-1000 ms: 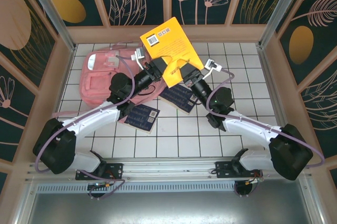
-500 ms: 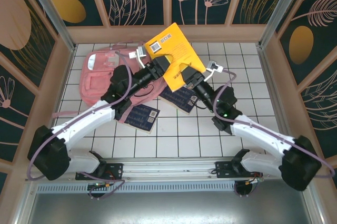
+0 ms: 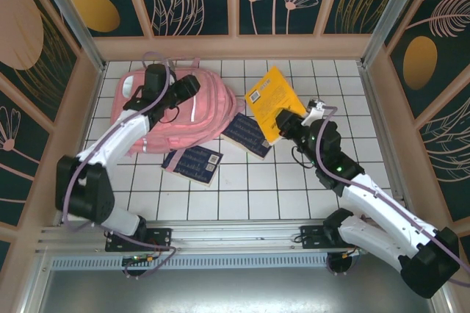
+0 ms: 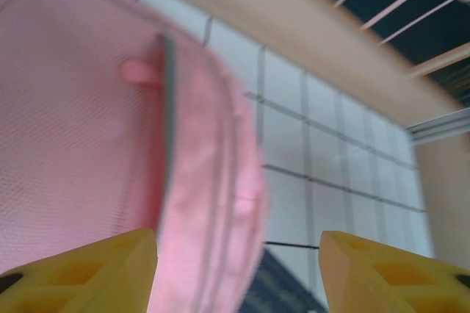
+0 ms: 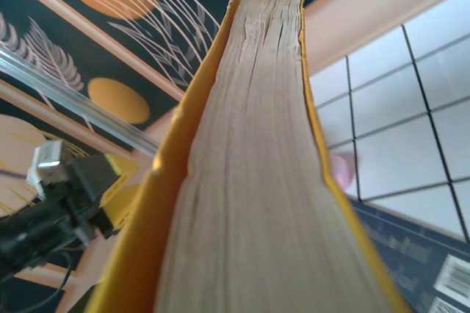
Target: Pack books, pencil case, and school supplies into a backpack
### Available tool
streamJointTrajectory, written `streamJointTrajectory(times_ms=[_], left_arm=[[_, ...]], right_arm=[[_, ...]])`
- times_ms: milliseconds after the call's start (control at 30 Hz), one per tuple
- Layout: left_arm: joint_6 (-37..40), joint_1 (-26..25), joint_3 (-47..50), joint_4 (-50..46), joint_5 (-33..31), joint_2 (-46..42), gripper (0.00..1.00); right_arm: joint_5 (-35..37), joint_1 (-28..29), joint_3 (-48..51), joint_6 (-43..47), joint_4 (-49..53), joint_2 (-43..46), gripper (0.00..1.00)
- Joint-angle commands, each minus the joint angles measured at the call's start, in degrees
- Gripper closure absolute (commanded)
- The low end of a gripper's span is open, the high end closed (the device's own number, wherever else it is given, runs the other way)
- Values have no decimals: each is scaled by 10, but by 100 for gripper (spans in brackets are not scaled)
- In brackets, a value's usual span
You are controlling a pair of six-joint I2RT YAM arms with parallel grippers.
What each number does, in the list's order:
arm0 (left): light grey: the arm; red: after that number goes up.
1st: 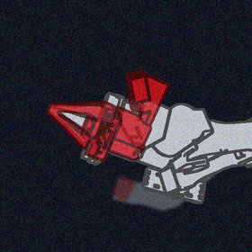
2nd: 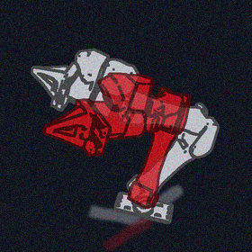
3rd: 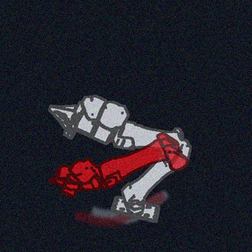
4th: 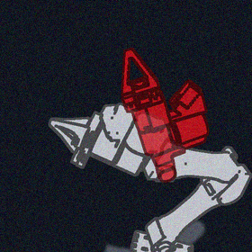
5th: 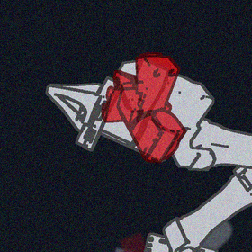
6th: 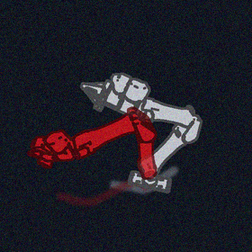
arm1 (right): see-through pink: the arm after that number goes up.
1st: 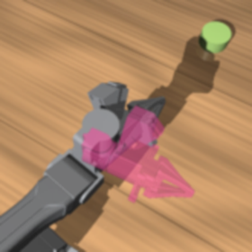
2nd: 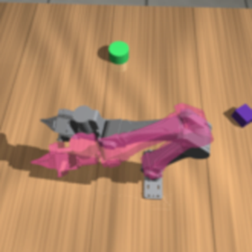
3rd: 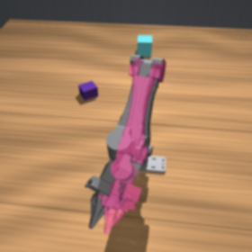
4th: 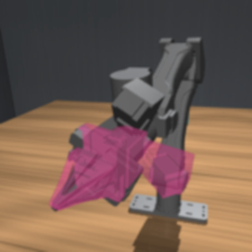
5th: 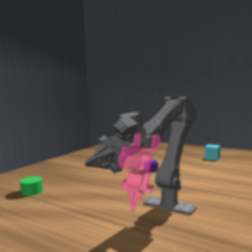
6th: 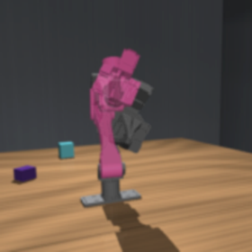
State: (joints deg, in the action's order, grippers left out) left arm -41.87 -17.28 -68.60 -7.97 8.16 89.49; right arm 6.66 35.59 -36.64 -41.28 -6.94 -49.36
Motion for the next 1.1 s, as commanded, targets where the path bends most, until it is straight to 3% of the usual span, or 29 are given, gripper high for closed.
streamJointTrajectory(times_ms=[0,200,433,667,733,800,833,967,1067], left_arm=[[58,-1,-52,-48,33,62,42],[85,-1,-98,-64,25,135,48],[92,-1,-97,-50,65,159,59],[93,-1,-90,-35,66,181,68],[94,-1,-91,-26,80,188,75],[106,-1,-109,-46,79,195,95],[114,-1,-118,-56,75,192,100],[141,-1,-137,-87,42,134,100],[160,-1,-152,-117,28,82,100]], right_arm=[[-32,-7,-12,19,-1,17,100],[-41,-13,-8,28,21,32,100],[-49,-28,4,31,21,41,100],[-70,-36,-4,33,21,29,100],[-72,-38,-2,39,19,27,100],[-78,-40,-2,43,21,19,100],[-86,-40,-5,46,25,15,100],[-106,-56,-41,72,64,-7,100],[-60,-50,-82,86,113,-19,100]])
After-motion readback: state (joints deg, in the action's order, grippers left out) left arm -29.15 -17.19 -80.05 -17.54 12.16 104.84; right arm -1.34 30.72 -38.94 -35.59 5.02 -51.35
